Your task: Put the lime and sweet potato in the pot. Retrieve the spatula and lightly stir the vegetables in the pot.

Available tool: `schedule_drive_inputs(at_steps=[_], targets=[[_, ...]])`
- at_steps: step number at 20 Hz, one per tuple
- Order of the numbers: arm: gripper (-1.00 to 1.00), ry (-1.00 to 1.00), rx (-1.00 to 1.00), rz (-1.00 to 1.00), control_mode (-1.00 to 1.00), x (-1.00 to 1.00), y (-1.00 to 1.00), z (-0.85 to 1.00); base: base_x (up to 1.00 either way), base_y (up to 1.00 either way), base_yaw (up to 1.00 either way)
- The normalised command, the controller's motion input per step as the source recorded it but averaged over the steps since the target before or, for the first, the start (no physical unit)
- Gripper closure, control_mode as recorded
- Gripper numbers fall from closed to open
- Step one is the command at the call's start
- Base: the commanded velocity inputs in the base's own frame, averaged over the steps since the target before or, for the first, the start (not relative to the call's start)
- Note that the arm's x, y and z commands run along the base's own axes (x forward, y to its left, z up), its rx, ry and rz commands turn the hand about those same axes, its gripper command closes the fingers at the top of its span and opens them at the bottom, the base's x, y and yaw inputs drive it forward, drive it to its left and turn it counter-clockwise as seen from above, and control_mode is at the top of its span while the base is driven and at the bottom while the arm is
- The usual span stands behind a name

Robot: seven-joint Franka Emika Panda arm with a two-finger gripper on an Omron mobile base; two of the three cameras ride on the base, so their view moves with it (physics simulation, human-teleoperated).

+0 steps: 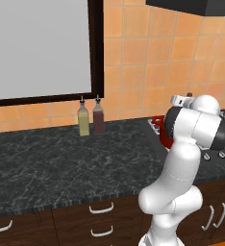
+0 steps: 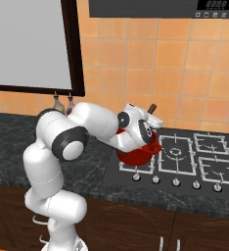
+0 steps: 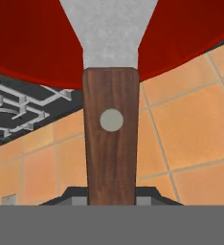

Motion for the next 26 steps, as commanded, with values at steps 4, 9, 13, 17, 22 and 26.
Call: schedule_drive_inputs(at_steps=[4, 9, 13, 17, 22, 26], targets=[[1.00, -0.11, -0.11, -0.02, -1.00, 0.16, 0.10, -0.19, 0.00, 0.00, 0.00], [1.00, -0.08, -0.21, -0.02, -1.00, 0.12, 0.42, -0.58, 0.00, 0.00, 0.00], [1.00, -0.08, -0.15, -0.08, -1.00, 0.09, 0.46, -0.39, 0.00, 0.00, 0.00], [1.00, -0.02, -0.14, -0.14, -1.00, 0.10, 0.69, -0.31, 0.00, 0.00, 0.00], [1.00, 0.00, -0.09, -0.16, -1.00, 0.18, 0.89, -0.30, 0.00, 0.00, 0.00], [1.00, -0.01, 0.00, -0.24, -1.00, 0.18, 0.70, -0.04, 0.00, 0.00, 0.00]])
